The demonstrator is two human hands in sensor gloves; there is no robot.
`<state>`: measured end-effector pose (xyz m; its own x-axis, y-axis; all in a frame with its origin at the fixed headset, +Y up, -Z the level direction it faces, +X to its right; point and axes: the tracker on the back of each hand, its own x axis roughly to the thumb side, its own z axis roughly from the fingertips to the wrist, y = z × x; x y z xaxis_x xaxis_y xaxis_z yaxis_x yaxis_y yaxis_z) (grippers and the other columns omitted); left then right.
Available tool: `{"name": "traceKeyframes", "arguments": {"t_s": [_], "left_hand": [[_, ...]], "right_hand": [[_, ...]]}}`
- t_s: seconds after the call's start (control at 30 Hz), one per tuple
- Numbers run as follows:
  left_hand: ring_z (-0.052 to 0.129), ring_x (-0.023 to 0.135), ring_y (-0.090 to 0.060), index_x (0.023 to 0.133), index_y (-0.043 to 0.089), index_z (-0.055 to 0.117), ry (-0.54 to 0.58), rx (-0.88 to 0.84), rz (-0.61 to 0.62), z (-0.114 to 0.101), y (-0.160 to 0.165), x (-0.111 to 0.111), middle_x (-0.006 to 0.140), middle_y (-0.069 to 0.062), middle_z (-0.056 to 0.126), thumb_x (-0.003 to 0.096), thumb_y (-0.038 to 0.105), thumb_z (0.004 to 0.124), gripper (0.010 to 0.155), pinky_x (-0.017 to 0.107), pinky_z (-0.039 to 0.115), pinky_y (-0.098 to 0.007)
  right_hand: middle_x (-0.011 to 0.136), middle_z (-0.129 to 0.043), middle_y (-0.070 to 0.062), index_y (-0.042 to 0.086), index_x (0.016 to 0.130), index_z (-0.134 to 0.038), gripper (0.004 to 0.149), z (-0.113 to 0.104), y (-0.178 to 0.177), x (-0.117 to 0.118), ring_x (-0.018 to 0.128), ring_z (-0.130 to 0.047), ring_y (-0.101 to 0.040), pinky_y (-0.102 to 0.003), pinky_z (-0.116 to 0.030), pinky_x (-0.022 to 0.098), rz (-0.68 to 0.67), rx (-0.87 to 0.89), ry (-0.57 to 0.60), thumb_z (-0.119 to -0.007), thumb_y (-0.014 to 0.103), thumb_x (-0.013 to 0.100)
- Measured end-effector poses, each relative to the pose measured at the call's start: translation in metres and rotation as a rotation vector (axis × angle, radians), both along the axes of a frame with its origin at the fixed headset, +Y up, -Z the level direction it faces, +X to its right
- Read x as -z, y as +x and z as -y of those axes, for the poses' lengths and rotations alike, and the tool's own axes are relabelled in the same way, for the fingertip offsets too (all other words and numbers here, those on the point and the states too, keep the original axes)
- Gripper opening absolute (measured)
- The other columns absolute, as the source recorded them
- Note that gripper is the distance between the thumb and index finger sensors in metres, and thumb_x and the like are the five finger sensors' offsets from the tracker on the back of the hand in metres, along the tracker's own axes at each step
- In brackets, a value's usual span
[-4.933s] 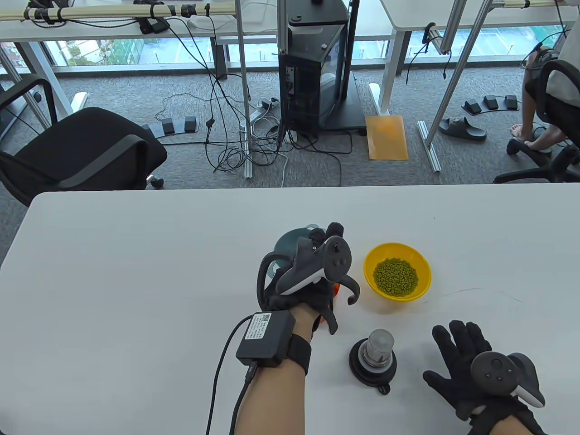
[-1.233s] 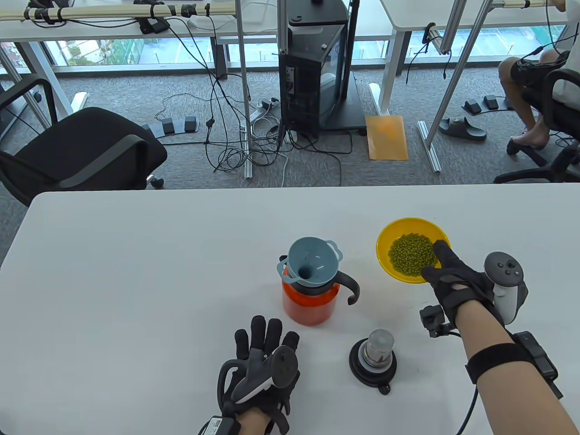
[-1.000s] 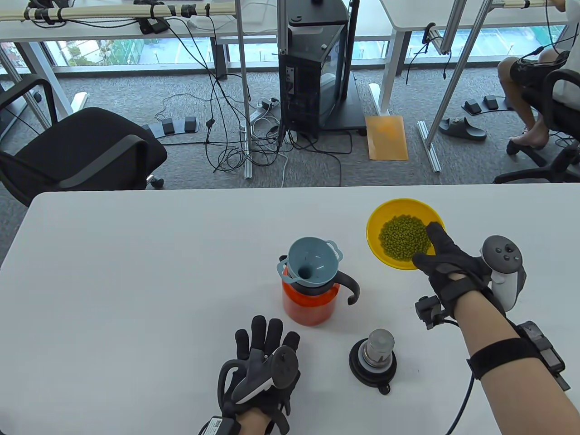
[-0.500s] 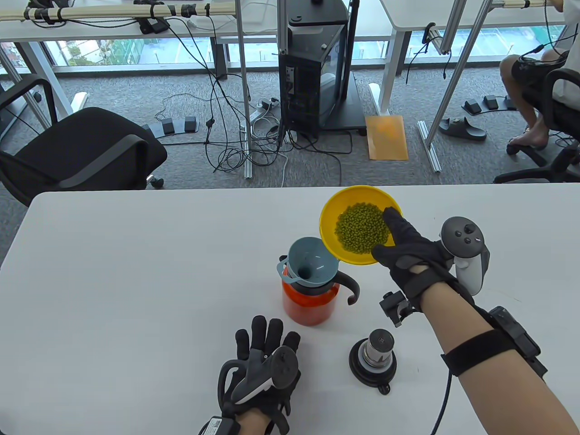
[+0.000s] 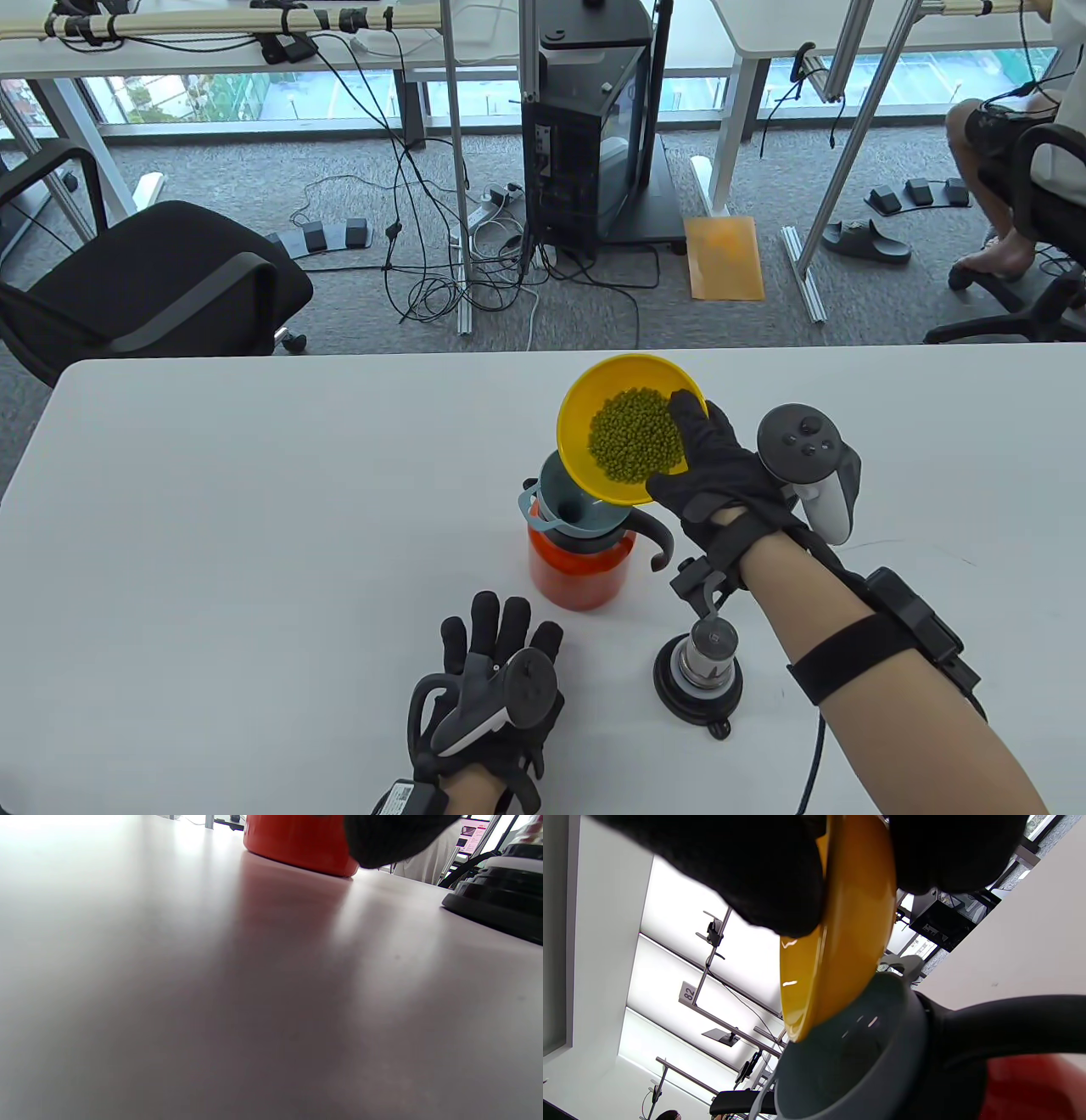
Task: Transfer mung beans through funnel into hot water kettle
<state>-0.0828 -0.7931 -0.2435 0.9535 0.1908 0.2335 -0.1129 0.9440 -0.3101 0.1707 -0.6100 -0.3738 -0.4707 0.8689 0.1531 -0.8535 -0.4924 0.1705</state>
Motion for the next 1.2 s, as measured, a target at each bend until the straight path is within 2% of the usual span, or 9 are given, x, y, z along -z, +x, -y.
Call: {"name": "traceKeyframes", "arguments": {"t_s": [0.23, 0.97, 1.2], "left_hand": [[-0.013, 0.099, -0.037, 0.112, 0.034, 0.028, -0.004, 0.0, 0.001, 0.0, 0.0, 0.0, 0.115, -0.002, 0.004, 0.0485, 0.052, 0.071, 0.079, 0.068, 0.003, -0.067], [-0.013, 0.099, -0.037, 0.112, 0.034, 0.028, -0.02, -0.014, 0.004, 0.0, 0.0, 0.0, 0.115, -0.002, 0.004, 0.0485, 0.053, 0.071, 0.079, 0.068, 0.003, -0.067], [-0.013, 0.099, -0.036, 0.112, 0.034, 0.028, -0.022, -0.015, 0.005, 0.0, 0.0, 0.0, 0.115, -0.001, 0.004, 0.0485, 0.053, 0.071, 0.079, 0.068, 0.003, -0.067]], "right_hand": [[0.102, -0.015, -0.036, 0.001, 0.109, -0.032, 0.091, 0.003, -0.011, -0.001, 0.082, -0.062, -0.064, -0.065, -0.067, 0.052, -0.026, -0.038, 0.026, -0.092, 0.013, 0.041], [0.103, -0.016, -0.034, 0.003, 0.11, -0.034, 0.088, -0.005, -0.019, -0.006, 0.083, -0.061, -0.064, -0.066, -0.065, 0.054, -0.055, -0.293, 0.26, -0.09, 0.011, 0.042], [0.104, -0.016, -0.034, 0.004, 0.11, -0.034, 0.088, -0.008, -0.024, -0.009, 0.083, -0.061, -0.064, -0.066, -0.064, 0.054, -0.049, -0.329, 0.279, -0.089, 0.011, 0.042]]}}
